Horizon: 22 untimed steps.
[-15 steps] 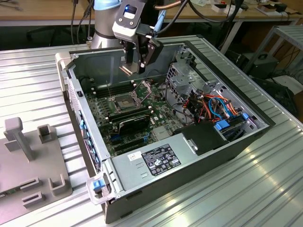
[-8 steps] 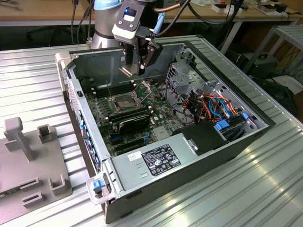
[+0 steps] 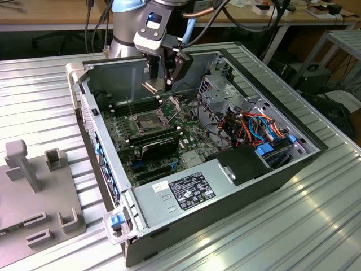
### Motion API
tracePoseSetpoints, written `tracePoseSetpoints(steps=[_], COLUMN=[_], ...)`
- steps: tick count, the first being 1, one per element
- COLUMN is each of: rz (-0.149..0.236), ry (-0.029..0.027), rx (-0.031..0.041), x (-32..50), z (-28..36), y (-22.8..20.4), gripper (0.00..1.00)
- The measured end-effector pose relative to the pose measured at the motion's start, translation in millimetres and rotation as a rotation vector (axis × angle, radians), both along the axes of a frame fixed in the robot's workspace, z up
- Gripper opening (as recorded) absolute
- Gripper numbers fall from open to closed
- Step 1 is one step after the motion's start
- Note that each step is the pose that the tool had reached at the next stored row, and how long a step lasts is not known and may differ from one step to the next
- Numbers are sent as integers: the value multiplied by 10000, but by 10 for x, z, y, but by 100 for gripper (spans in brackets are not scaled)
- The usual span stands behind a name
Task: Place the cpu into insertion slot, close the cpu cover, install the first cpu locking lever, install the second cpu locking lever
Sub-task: 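Place the cpu into insertion slot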
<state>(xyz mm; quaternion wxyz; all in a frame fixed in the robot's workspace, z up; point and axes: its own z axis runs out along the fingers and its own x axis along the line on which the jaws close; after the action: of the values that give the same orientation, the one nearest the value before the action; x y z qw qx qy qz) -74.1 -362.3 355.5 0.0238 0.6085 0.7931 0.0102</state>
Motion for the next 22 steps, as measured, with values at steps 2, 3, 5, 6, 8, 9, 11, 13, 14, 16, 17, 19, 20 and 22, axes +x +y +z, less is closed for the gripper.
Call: tracePoseSetpoints(steps=[2, 3, 5, 6, 8, 9, 11, 13, 14, 16, 17, 19, 20, 22], rz=[-1, 0, 0, 0, 0, 0, 0, 0, -1, -1, -2, -47, -119, -154], ry=[1, 1, 1, 1, 0, 0, 0, 0, 0, 1, 1, 0, 2, 1], rx=[-1, -1, -1, -1, 0, 0, 1, 0, 0, -1, 0, 1, -1, -1], x=[0, 0, 0, 0, 0, 0, 0, 0, 0, 0, 0, 2, 2, 2], z=[-14, -18, -25, -29, -37, -40, -47, -56, -62, -68, -74, -82, -85, -87], y=[0, 0, 0, 0, 0, 0, 0, 0, 0, 0, 0, 3, 3, 3], gripper=[53, 53, 53, 53, 53, 53, 53, 53, 53, 53, 53, 53, 53, 53])
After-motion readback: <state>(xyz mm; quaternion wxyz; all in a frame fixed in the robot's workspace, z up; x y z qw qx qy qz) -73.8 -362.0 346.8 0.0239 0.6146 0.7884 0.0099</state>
